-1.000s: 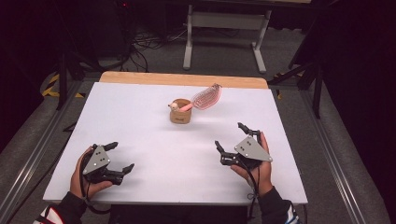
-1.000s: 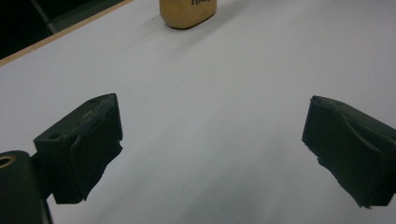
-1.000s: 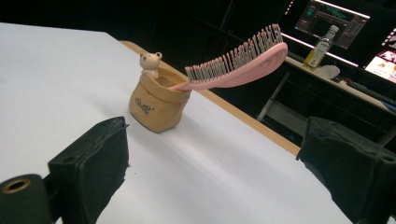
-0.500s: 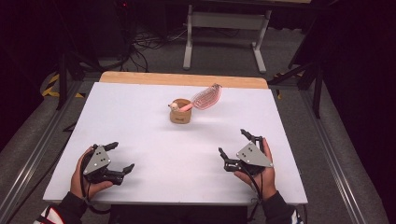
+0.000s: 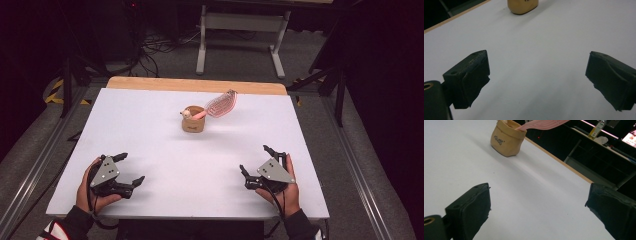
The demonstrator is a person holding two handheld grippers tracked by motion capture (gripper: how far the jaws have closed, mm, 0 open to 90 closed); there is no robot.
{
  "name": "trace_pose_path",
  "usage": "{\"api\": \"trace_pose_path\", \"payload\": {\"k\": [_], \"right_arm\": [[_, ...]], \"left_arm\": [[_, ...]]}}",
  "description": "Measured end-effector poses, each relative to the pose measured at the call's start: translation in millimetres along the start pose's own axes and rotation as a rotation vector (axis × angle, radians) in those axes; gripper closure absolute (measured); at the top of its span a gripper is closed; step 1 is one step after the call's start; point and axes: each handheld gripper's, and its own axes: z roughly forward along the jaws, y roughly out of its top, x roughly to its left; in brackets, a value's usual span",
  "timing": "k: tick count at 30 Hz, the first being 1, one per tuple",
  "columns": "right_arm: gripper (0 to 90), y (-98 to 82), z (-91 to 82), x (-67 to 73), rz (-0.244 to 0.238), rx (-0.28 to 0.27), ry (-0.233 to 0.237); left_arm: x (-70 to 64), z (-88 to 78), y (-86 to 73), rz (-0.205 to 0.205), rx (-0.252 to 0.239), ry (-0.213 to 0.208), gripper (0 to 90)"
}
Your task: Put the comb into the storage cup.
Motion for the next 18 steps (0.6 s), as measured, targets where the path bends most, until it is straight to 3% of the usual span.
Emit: {"api": "trace_pose_path", "payload": {"k": [1, 18], "right_arm": [[5.4, -5.5, -1.8, -3.0, 0.025, 0.006, -0.002], [4.8, -26.9, -10.2, -9.2, 0.087, 0.048, -0.015]], "left_arm": [[0.1, 0.0, 0.2, 0.001, 0.001, 0.001, 6.2], [3.5, 2.8, 0.4, -0.006, 0.003, 0.004, 6.1]]}}
